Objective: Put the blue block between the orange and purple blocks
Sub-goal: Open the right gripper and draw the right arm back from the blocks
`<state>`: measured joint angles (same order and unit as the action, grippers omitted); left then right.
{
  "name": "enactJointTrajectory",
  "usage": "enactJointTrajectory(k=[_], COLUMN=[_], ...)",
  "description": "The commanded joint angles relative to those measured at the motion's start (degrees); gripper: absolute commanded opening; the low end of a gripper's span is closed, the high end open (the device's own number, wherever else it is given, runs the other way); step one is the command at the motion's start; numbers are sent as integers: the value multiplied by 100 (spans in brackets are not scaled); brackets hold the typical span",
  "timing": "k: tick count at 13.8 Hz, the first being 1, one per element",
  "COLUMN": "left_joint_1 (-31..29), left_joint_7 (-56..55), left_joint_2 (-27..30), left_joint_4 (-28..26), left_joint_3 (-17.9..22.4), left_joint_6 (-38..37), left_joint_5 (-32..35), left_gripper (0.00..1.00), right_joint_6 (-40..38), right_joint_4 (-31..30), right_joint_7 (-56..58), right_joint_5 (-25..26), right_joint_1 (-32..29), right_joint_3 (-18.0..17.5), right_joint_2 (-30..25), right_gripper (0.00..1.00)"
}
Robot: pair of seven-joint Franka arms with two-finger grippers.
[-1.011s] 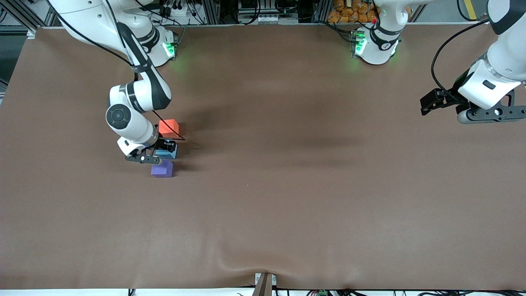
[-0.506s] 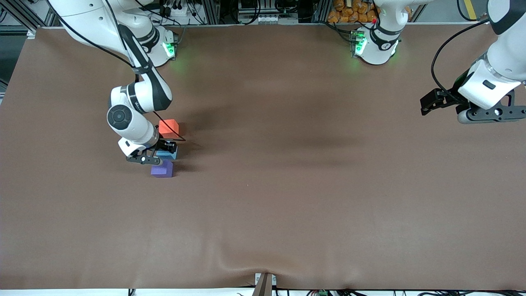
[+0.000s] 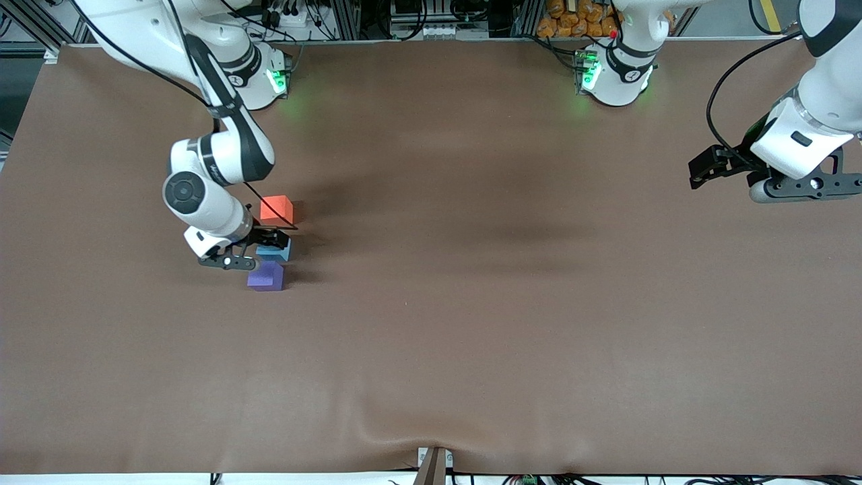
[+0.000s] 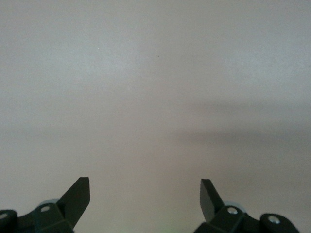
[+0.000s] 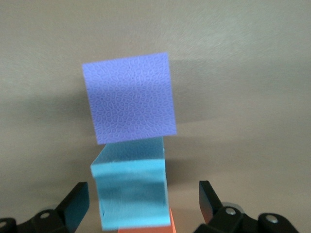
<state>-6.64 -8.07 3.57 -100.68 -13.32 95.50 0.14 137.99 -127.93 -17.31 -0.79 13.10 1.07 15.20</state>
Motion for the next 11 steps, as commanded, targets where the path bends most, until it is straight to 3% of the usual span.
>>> enactJointTrajectory(k=[1,7,11], left_joint_1=[-66,-75,-66], left_joint_7=[87,87,87], left_joint_2=[29,47,47], left_joint_4=[13,-5,22], left_joint_3=[-39,-30,-21], left_joint_6=[-14,-41,-41], left_joint_5=[-49,-49,-40], left_gripper=[100,100,100], right_joint_6=[-928,-2995,-3497], right_joint_4=[363,2218,2448], right_joint_7=[52,156,1271], right_joint_5=[114,62,0], right_joint_1=[-168,-535,-1125], right_joint_3=[-90,-125,-151], right_joint_2=[-482,-553,-1166], right_gripper=[100,100,100])
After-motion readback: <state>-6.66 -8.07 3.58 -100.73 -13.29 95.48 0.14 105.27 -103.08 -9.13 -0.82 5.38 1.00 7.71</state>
